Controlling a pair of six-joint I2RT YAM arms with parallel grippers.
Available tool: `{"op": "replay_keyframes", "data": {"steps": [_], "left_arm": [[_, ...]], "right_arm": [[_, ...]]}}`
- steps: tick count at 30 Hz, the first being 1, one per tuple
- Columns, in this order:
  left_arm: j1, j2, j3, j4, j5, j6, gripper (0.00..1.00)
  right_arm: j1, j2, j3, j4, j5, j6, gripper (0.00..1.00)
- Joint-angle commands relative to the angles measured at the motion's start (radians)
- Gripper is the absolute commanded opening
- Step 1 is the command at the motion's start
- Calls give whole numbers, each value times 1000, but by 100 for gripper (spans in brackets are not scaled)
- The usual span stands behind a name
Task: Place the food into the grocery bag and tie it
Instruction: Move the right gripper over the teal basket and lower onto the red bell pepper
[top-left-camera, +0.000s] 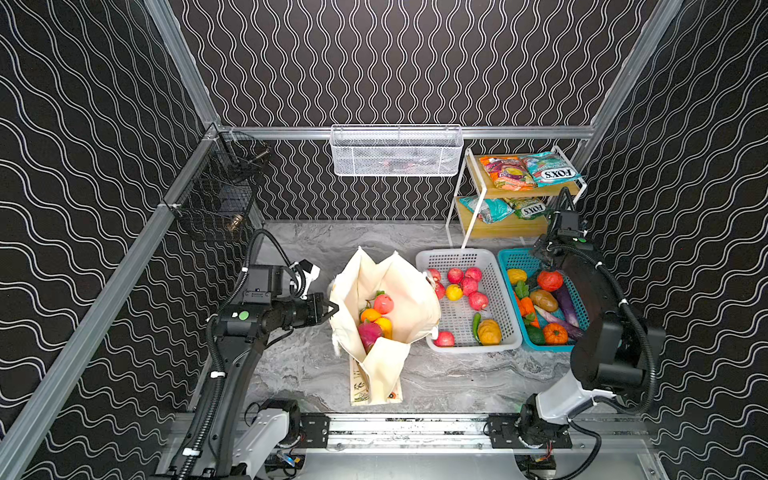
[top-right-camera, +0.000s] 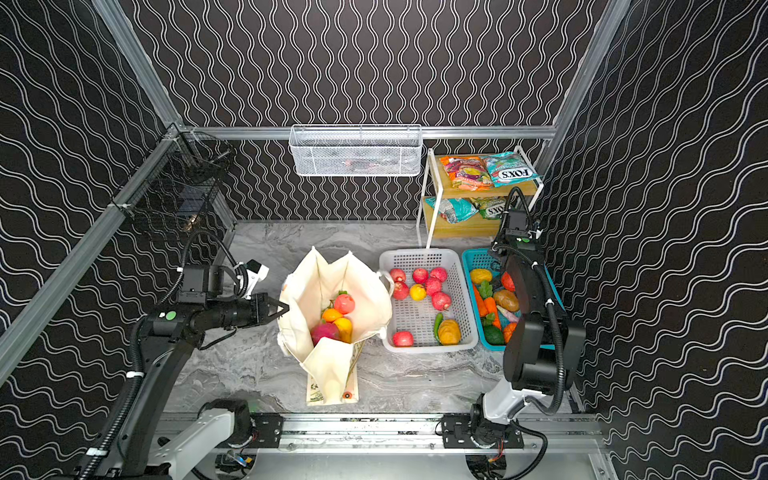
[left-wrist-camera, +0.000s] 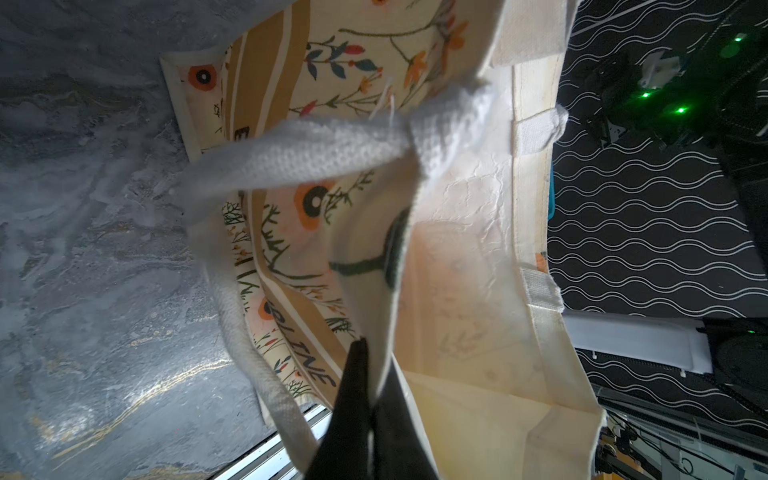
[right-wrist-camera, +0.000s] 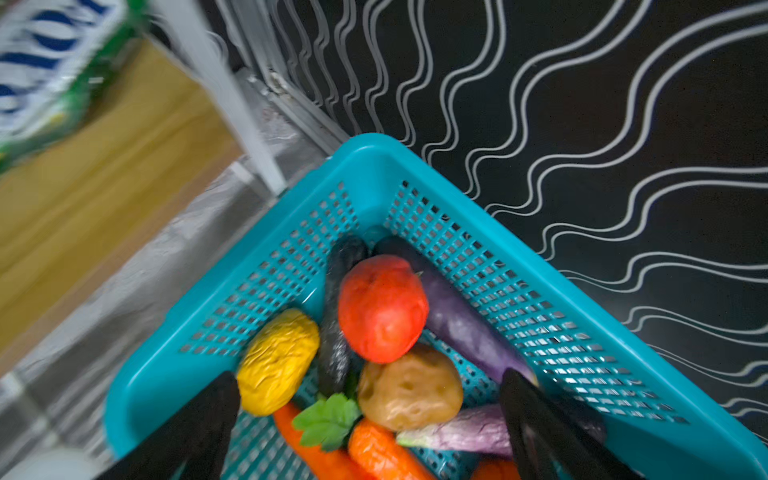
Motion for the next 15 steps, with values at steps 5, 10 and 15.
{"op": "replay_keyframes", "data": {"steps": [5,10,15], "left_arm": [[-2,23,-15,2,70,39,0],[0,35,-27,1,68,37,0],[-1,52,-26,-7,62,33,0]], "right_arm": [[-78,73,20,68,-14,-39,99],[-114,132,31,85,-72,-28,99],[-131,186,49,89,-125,-15,99]]}}
